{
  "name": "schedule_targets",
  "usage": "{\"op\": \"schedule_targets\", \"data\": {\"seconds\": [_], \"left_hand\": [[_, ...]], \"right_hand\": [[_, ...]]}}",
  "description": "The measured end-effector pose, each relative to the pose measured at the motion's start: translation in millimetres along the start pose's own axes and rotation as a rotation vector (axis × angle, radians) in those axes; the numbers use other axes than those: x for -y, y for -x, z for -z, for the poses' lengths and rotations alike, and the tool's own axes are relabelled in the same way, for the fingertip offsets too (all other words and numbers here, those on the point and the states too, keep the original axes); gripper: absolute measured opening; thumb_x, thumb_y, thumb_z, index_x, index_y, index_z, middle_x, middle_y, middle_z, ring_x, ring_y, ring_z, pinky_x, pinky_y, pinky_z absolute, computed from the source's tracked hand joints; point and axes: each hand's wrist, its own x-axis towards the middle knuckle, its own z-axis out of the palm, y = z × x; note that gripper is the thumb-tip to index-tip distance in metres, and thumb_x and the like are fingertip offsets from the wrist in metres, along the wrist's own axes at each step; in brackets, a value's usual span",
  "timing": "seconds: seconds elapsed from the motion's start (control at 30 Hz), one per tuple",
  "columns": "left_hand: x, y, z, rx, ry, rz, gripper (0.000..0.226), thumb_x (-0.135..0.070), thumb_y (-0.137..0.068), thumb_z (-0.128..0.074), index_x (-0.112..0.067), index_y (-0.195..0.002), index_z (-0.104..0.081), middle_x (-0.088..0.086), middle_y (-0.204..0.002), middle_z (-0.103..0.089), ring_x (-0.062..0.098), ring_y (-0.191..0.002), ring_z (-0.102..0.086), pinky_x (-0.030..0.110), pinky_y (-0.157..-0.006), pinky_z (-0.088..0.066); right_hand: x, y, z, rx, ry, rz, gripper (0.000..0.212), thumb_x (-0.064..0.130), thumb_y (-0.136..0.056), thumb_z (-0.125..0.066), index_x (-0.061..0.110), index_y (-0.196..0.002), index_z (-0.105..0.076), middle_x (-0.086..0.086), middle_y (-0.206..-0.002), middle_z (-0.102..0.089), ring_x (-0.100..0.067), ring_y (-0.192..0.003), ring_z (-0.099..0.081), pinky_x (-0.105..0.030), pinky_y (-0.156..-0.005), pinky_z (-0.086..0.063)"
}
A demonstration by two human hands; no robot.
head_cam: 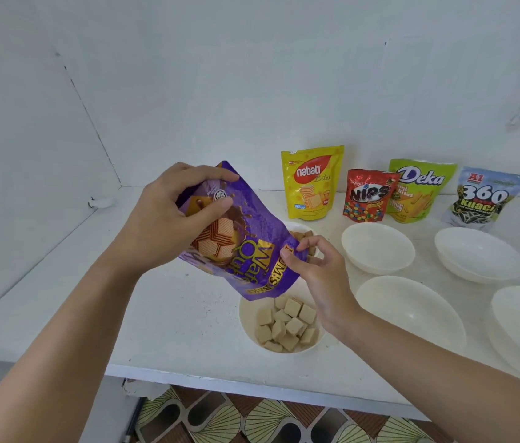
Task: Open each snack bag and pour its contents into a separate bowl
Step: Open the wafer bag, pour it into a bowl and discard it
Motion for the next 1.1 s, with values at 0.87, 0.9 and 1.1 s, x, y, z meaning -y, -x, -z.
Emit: {"op": "schedule_targets", "data": {"seconds": [0.87, 0.9, 1.1], "left_hand": [[-7, -10, -4, 0.165, -0.148, -0.104, 0.05, -0.015, -0.086, -0.079, -0.034, -0.129, -0.062, -0.003, -0.113, -0.063, 0.014, -0.107, -0.061, 0.037, -0.09, -0.054], [-4, -8, -6, 0.165, -0.148, -0.102, 0.047, -0.014, -0.086, -0.079, -0.033, -0.127, -0.064, -0.003, -0.112, -0.062, 0.013, -0.106, -0.061, 0.037, -0.089, -0.053], [6, 0, -18, 0.177, -0.123, -0.117, 0.035, -0.008, -0.087, -0.077, -0.029, -0.115, -0.072, -0.006, -0.109, -0.062, 0.012, -0.101, -0.063, 0.036, -0.086, -0.054]], "right_hand": [[-9, 7, 10, 0.004, -0.064, -0.114, 0.041, 0.009, -0.078, -0.081, 0.011, -0.099, -0.046, -0.012, -0.083, -0.07, -0.023, -0.081, -0.071, -0.031, -0.069, -0.06], [-12, 5, 13, 0.004, -0.049, -0.13, 0.046, 0.014, -0.074, -0.084, 0.011, -0.1, -0.047, -0.013, -0.081, -0.063, -0.024, -0.081, -0.071, -0.035, -0.072, -0.06], [-15, 3, 18, 0.16, 0.127, -0.152, 0.057, 0.038, -0.056, -0.093, 0.02, -0.103, -0.066, -0.015, -0.117, -0.064, -0.029, -0.099, -0.072, -0.05, -0.086, -0.059]]}}
